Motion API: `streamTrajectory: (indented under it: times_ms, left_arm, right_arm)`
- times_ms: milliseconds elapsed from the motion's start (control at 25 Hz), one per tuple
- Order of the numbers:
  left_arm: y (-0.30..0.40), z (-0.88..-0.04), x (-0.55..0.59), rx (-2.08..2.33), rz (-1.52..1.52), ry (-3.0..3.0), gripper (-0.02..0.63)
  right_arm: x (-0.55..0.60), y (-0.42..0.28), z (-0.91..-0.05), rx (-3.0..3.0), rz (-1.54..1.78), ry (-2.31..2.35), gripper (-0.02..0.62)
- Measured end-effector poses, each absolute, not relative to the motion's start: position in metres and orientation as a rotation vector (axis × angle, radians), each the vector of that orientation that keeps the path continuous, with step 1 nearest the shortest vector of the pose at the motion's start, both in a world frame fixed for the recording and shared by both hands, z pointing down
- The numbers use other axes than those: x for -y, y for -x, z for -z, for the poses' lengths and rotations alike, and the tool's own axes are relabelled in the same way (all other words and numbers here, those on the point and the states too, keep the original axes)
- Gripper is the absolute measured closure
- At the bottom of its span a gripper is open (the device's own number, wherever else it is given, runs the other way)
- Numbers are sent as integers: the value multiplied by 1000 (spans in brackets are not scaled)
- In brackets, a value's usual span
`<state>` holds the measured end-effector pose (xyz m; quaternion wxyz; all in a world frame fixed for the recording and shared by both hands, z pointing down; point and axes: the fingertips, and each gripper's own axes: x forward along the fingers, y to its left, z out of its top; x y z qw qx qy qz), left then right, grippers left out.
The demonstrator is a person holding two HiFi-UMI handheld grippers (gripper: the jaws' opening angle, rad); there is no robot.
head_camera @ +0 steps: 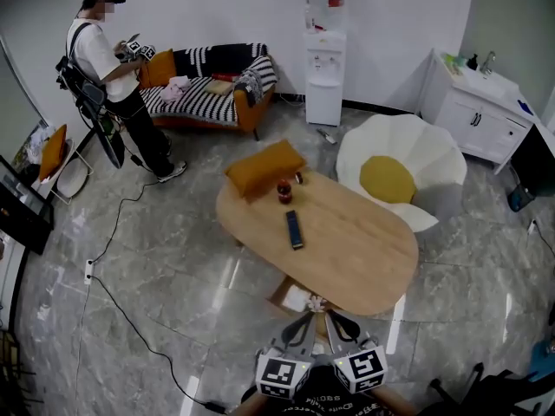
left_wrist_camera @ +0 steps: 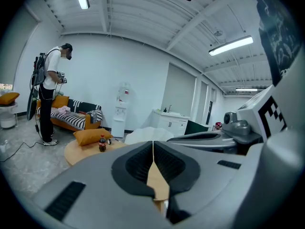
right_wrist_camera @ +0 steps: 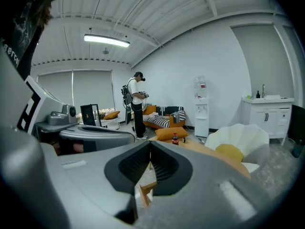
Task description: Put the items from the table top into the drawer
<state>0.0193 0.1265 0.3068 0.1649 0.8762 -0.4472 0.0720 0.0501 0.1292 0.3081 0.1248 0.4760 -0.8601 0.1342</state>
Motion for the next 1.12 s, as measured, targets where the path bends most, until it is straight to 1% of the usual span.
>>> streamTrajectory:
  times_ms: [280,520,1120]
  left_arm:
    - [-6,-315,-98,1312,-202,-2453,594]
    - [0,-313,-69,1245,-208,-2491,594]
    - [43,-319,34,1043,-245,-2564,594]
  right_arm:
    - [-105,-46,-308,2508,-406,-1397,592]
    - [-73,-38,-312,2465,-429,-1464,592]
    - [27,11,-322,2355,-524,-1583,592]
